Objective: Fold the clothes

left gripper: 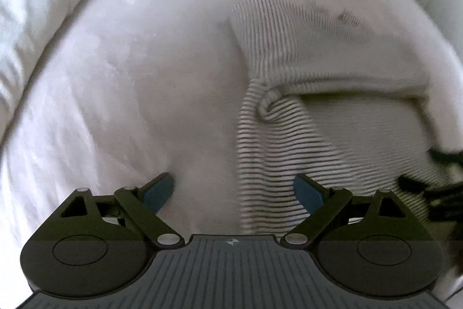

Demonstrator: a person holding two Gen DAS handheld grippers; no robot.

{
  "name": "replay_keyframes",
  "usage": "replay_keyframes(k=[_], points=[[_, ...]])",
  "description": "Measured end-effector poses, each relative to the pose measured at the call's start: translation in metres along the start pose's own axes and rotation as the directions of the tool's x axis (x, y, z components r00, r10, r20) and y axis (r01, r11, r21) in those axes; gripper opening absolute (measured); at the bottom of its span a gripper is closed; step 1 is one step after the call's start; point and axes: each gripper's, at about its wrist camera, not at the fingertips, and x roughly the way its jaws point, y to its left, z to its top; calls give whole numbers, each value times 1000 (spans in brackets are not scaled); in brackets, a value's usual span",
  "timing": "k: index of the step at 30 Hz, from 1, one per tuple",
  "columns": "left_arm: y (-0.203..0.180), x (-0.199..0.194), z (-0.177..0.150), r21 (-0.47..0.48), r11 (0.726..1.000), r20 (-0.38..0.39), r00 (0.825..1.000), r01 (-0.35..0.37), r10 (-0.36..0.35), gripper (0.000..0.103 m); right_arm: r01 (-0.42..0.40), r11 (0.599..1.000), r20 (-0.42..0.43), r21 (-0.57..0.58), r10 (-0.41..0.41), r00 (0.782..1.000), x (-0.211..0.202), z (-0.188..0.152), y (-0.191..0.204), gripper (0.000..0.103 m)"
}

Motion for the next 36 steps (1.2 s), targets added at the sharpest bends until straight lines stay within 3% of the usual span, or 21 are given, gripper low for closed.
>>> replay_keyframes(k=[4,8,10,12,14,15,16,17,19,22,23,24,25,27,29,33,36], points=[[1,3,-4,125,989,17,997,-83,81,98,-17,999,-25,-33,17,1000,0,3,-3,103],[17,-5,8,4,999,-10,999,-41,41,97,-68,997,-66,-48,65,996,-18,12,-19,103],[23,-17,21,-112,989,20,995,95,-93,97,-63,998,-19,-18,63,998,-37,22,-33,103],[23,-27,39,-183,951,93,967,250,-237,97,-60,998,55,13,60,997,-55,38,-44,103],[16,-33,59,-197,912,171,929,359,-328,94,-54,998,138,41,48,989,-68,57,-49,103],[8,-32,69,-175,912,193,921,372,-339,80,-58,997,177,45,49,983,-68,69,-49,99],[-2,-29,80,-149,915,211,916,376,-342,70,-62,997,216,46,51,975,-67,81,-49,86],[-11,-23,89,-124,923,219,917,366,-334,56,-62,997,224,42,51,973,-58,89,-46,77],[-31,-10,105,-76,941,228,924,331,-306,52,-59,998,231,32,50,972,-36,104,-41,50],[-35,13,114,-63,968,190,955,243,-227,52,-35,999,219,9,32,975,1,118,-36,47],[-35,23,115,-61,977,171,967,202,-189,47,-11,1000,197,-6,12,980,17,117,-36,47],[-33,32,116,-67,982,153,974,178,-166,36,-8,1000,191,-18,11,982,26,116,-37,46],[-31,42,116,-76,984,134,980,161,-150,32,-8,1000,188,-28,13,982,34,115,-37,46],[-26,46,115,-98,980,137,978,175,-160,33,-8,999,181,-49,17,983,51,113,-38,46],[-19,43,116,-120,975,129,977,186,-171,34,-13,999,192,-49,23,981,40,115,-40,45],[-17,41,116,-130,969,118,974,209,-195,45,4,998,255,57,-19,967,14,123,-58,45],[-15,37,110,-128,969,117,973,212,-198,56,52,994,228,93,-72,971,19,125,-73,42]])
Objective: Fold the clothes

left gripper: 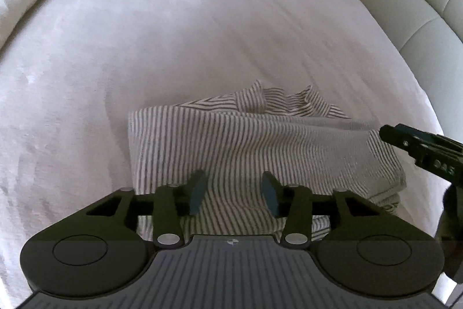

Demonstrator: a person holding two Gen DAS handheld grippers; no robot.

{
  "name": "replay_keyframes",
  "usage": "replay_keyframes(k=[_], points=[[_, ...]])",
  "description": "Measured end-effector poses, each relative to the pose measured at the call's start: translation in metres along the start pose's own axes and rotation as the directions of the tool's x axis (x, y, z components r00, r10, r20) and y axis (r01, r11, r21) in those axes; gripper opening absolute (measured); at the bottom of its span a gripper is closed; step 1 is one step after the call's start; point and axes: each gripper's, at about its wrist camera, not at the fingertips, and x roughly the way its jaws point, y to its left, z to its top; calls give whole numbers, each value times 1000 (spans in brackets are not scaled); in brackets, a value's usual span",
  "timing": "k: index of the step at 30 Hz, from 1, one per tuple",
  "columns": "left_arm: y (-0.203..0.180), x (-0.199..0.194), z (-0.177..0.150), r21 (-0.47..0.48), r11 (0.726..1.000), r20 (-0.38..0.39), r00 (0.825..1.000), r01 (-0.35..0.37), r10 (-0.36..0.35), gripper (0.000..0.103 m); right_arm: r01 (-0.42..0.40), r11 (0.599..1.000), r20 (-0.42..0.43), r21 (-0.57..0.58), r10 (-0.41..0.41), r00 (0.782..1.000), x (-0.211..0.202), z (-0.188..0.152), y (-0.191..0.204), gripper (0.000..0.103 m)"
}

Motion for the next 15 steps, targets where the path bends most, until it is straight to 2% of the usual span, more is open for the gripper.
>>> replay_keyframes(k=[1,3,5,7,9,11,13,15], points=[[-1,-1,0,1,1000,0,1000,-2,2,58,-7,1000,-16,-1,7,1000,5,-1,0,32],[-3,-2,1,4,1000,6,1000,0,0,65,-27,1000,-45,-2,27,999,14,-3,1,25],[-5,-4,1,6,1000,12,1000,2,-2,69,-59,997,-29,-49,57,998,10,-5,9,25],[-7,-5,0,9,1000,17,1000,1,-1,71,-125,986,-21,-110,124,992,2,-9,21,25],[-8,-5,1,1,1000,18,1000,-3,3,72,-144,967,-16,-208,144,989,-3,-14,37,24],[-8,-9,3,-19,1000,25,1000,4,-4,72,-87,941,32,-327,104,994,-7,-13,47,19],[-8,-12,6,-39,999,38,999,32,-30,74,-9,906,87,-423,50,995,-10,-12,54,18],[-9,-10,8,-35,999,40,999,27,-26,76,107,853,117,-511,-54,992,1,-16,50,18]])
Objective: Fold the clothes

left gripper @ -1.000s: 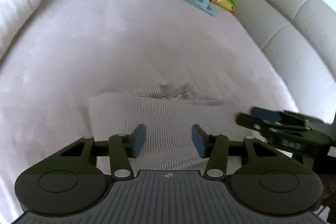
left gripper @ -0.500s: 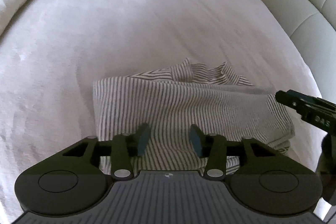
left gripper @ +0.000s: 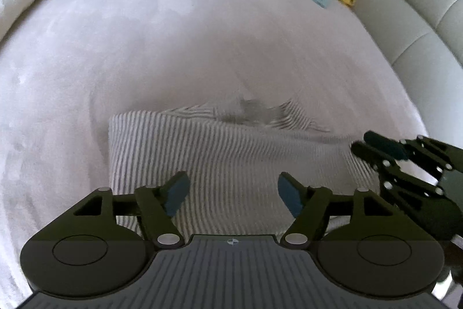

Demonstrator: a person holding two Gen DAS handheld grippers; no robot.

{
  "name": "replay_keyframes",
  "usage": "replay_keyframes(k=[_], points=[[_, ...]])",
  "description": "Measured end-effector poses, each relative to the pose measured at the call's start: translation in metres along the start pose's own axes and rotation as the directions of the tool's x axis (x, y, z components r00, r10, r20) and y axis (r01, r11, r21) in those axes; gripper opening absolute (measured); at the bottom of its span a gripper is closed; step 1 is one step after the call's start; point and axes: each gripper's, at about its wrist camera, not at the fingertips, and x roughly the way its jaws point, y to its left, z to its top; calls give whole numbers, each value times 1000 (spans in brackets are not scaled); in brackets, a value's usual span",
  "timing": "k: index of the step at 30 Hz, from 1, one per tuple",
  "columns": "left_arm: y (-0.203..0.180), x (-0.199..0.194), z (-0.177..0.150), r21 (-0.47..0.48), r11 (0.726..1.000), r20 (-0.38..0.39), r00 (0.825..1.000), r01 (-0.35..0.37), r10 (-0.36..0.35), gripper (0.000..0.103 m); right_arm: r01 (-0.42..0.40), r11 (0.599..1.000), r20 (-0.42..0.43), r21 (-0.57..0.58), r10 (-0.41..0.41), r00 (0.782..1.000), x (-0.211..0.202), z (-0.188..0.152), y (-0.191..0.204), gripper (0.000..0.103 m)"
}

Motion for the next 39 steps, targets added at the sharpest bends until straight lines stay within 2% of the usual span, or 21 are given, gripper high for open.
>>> replay_keyframes(k=[2,4,5,6,7,8,9,11,12,14,16,18,20,22,24,27,30,32,35,39], points=[[1,0,2,0,1000,-7,1000,-26,26,76,106,988,-20,-115,-109,994,11,-8,0,18],[4,-9,6,-14,999,9,999,-33,33,77,96,994,-69,-46,-99,993,15,-12,-17,18],[9,-16,8,-19,999,23,999,-34,34,81,88,996,-95,-4,-88,992,17,-14,-26,18],[16,-24,12,-29,999,37,999,-39,40,88,27,992,-107,120,-14,994,14,-13,-41,19],[26,-27,16,-54,998,34,998,-43,45,90,-60,959,-102,276,92,991,11,-13,-60,28],[37,-29,19,-84,995,24,999,-46,48,90,-150,889,-83,432,204,975,11,-15,-78,35],[48,-31,23,-115,992,13,999,-50,52,90,-203,812,-59,547,279,958,15,-19,-92,41],[72,-24,28,-205,978,-51,998,-33,23,90,-237,697,-33,677,351,936,26,-27,-108,41],[84,-17,29,-257,966,-93,996,-12,-12,90,-232,669,-36,706,361,932,31,-30,-111,41],[101,-2,29,-358,933,-146,984,41,-99,89,-214,659,-65,721,372,926,42,-37,-111,41],[108,9,28,-415,906,-144,977,87,-160,89,-223,617,-56,755,400,915,51,-45,-107,41],[108,20,30,-422,900,-122,976,112,-179,89,-233,570,-42,788,428,903,60,-53,-103,44],[104,32,33,-424,898,-97,979,121,-178,94,-244,527,-7,814,428,904,69,-55,-99,51],[100,38,35,-413,903,-80,983,118,-166,94,-254,529,21,810,407,913,73,-52,-91,59],[98,40,36,-390,913,-78,984,116,-158,94,-258,560,28,787,385,922,72,-50,-84,62],[100,39,34,-370,919,-72,982,137,-175,94,-265,557,41,787,381,924,67,-55,-86,62],[105,37,32,-388,907,-58,978,162,-200,94,-251,551,35,796,371,928,60,-59,-89,62],[107,37,32,-389,906,-58,977,169,-207,94,-218,565,10,796,348,938,55,-58,-89,62],[107,35,32,-357,918,-79,974,169,-210,94,-144,578,-37,803,289,957,37,-58,-89,62],[108,37,38,-332,928,-125,967,169,-221,94,-86,553,-39,829,211,977,-3,-56,-96,62]])
